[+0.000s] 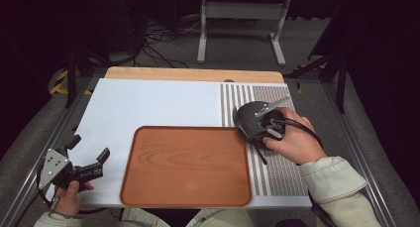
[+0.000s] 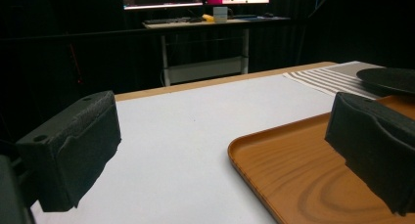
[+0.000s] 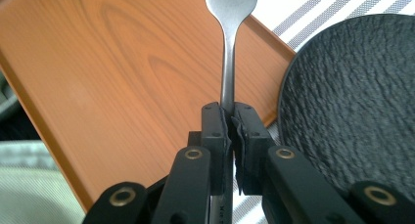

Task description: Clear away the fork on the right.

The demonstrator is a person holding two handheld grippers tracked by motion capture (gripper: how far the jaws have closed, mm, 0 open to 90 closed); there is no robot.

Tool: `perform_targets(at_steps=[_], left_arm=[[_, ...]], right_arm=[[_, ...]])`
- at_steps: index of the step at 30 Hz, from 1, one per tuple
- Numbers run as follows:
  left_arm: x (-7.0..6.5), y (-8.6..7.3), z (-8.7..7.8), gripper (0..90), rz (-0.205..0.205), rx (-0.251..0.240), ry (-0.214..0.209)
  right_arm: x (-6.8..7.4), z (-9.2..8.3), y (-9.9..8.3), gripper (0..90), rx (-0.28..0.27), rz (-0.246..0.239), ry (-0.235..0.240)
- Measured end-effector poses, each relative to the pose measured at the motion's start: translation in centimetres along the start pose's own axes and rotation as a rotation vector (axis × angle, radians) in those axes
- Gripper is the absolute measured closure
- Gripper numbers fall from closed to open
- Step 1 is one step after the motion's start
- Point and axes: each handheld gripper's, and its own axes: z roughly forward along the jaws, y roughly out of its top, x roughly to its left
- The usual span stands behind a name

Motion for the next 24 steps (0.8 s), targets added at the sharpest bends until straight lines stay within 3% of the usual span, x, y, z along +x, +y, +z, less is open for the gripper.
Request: perform_targets(at_steps=[8, 19, 24], left_arm=[[0.0, 0.0, 0.0, 0.5, 0.007, 0.004, -0.007], [0.0, 0.0, 0.0, 0.5, 0.005, 0.001, -0.009], [0.0, 0.0, 0.0, 0.5, 0.005, 0.0, -0.01]], right_arm=[[1.1, 1.0, 1.1, 84.0, 0.006, 0.085, -0.002], [2.2, 2.3, 2.1, 84.0, 0.037, 0.123, 0.002], [2.7, 3.0, 2.5, 84.0, 0.052, 0.111, 0.009]])
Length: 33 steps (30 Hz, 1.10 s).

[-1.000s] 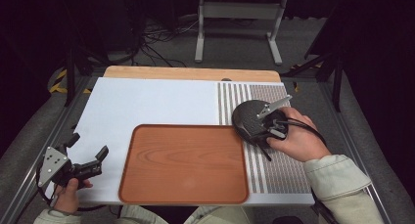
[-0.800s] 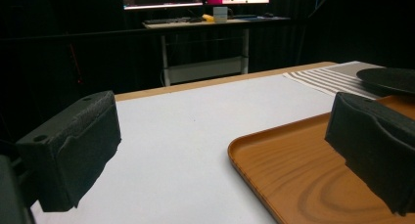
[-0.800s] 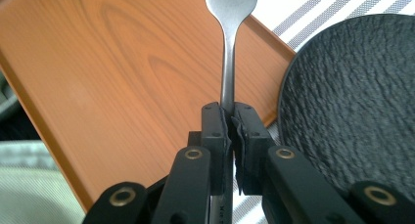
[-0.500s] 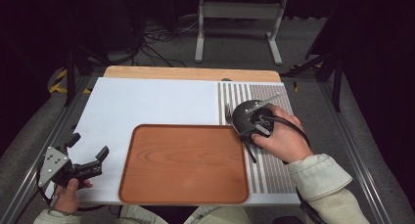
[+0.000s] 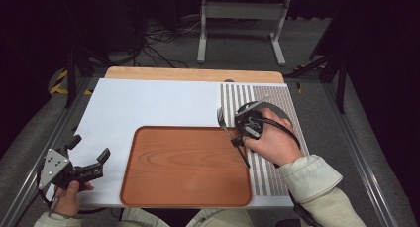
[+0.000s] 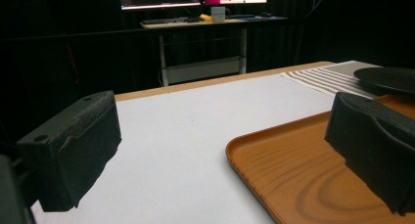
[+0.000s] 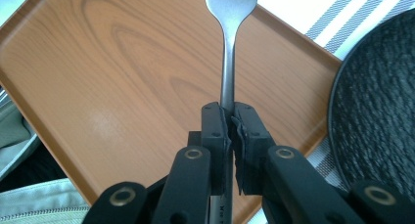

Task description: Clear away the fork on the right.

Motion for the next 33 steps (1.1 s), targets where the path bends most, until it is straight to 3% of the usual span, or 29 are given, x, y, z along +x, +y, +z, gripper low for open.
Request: perform_targets(at_steps=[8, 33], left_arm=[[0.0, 0.0, 0.0, 0.5, 0.001, 0.0, -0.002], [0.0, 0.0, 0.0, 0.5, -0.001, 0.0, -0.005]], right_arm=[[0.6, 1.5, 0.4, 84.0, 0.042, 0.0, -0.001], [1.3, 5.8, 0.3, 83.9, 0.197, 0.159, -0.019]])
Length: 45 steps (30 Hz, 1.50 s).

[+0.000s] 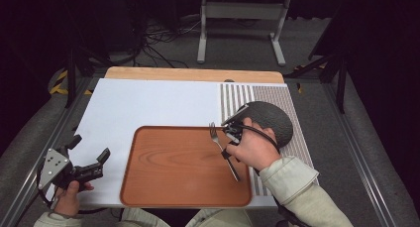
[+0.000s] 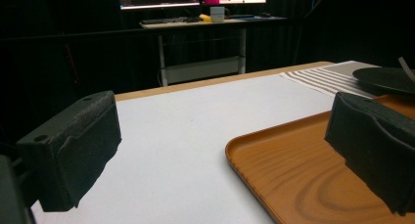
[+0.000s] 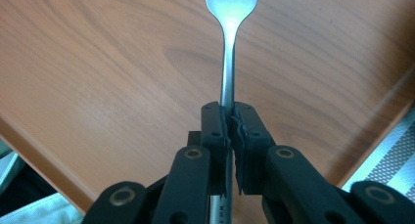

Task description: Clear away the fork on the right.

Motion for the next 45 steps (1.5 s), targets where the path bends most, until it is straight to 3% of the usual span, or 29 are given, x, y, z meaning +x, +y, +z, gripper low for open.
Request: perform_targets(at_steps=[13, 36, 40, 45], left_arm=[[0.0, 0.0, 0.0, 0.5, 0.0, -0.001, 0.0], [0.0, 0.0, 0.0, 0.5, 0.003, 0.004, -0.003], [0.0, 0.0, 0.0, 0.5, 0.003, 0.004, -0.003], [0.0, 0.0, 0.0, 0.6, 0.003, 0.001, -0.003]], right_arm=[[0.2, 1.6, -0.2, 83.9, 0.076, 0.047, -0.012], [0.1, 3.0, -0.3, 83.3, 0.128, 0.071, -0.014], [0.0, 3.0, -0.3, 74.8, 0.106, 0.073, -0.004], [0.1, 2.8, -0.4, 66.7, 0.084, 0.052, -0.024]])
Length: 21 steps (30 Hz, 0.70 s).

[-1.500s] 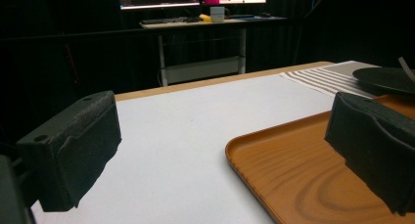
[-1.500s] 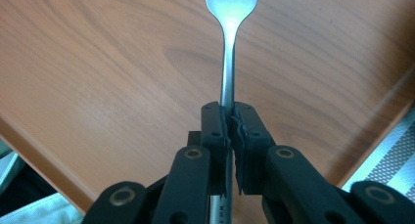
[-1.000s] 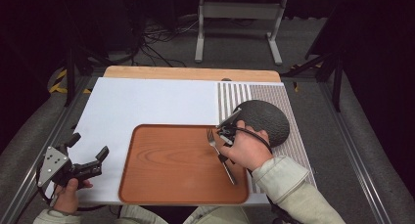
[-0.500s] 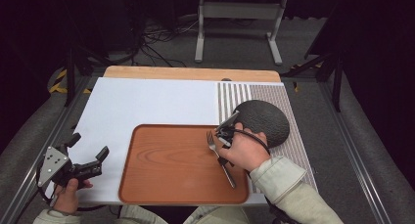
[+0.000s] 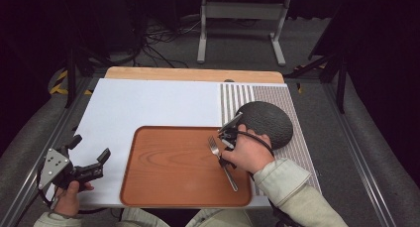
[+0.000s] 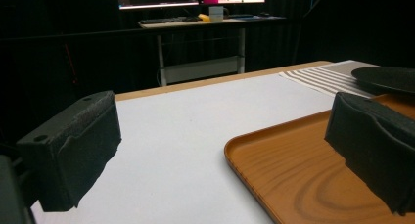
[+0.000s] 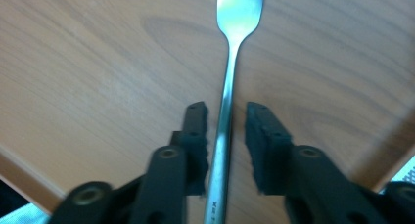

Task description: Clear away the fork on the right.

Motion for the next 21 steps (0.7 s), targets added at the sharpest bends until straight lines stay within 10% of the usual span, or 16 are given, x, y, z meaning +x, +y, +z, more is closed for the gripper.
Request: perform_targets(at_steps=[4, 8, 21], left_arm=[[0.0, 0.0, 0.0, 0.5, 0.0, 0.0, 0.0], [0.0, 0.0, 0.0, 0.5, -0.001, 0.001, -0.001], [0.0, 0.0, 0.0, 0.5, -0.001, -0.001, -0.001]], right_arm=[[0.1, -0.4, 0.0, 57.7, -0.041, -0.021, 0.008], [0.0, -0.5, 0.1, 27.9, -0.183, -0.131, 0.026], [0.7, -1.2, 0.2, 22.8, -0.427, -0.42, 0.105]])
